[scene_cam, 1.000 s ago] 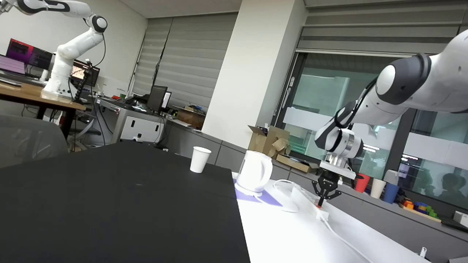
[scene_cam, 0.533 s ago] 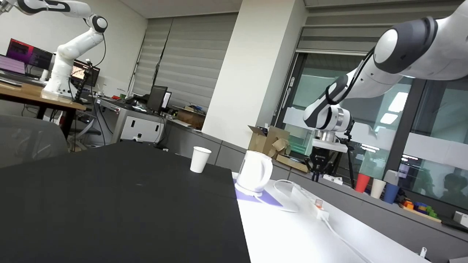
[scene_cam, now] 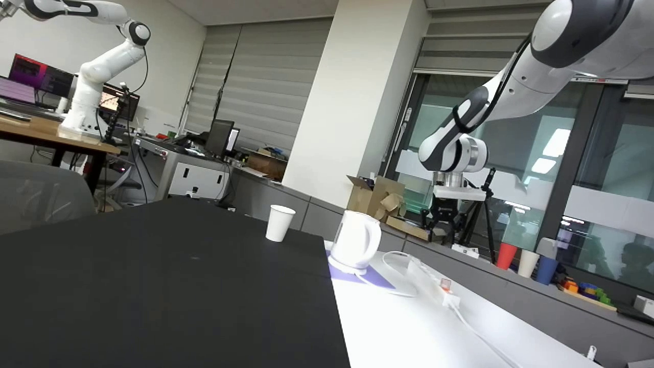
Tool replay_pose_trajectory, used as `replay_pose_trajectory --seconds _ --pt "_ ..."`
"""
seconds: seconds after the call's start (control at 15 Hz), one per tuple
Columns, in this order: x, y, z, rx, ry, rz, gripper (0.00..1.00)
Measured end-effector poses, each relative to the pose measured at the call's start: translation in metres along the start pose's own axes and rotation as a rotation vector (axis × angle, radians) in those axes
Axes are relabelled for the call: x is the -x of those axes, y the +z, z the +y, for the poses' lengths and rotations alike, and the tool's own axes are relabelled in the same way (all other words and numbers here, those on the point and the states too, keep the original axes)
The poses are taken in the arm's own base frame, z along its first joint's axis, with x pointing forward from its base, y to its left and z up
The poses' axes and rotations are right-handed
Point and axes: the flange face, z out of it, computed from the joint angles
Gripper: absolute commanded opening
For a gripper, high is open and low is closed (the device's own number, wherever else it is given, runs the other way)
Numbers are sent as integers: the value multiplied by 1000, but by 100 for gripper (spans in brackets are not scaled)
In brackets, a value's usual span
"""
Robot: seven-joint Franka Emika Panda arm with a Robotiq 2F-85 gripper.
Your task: Turn on the switch on the adapter
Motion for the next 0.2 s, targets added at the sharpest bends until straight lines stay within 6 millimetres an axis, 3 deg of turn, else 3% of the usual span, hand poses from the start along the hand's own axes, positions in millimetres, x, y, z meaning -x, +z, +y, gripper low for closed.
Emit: replay_pose_trajectory --seconds 0.13,0.2 --pt "6 -3 0 20 -8 -2 87" --pt "8 -4 1 22 -11 -3 87"
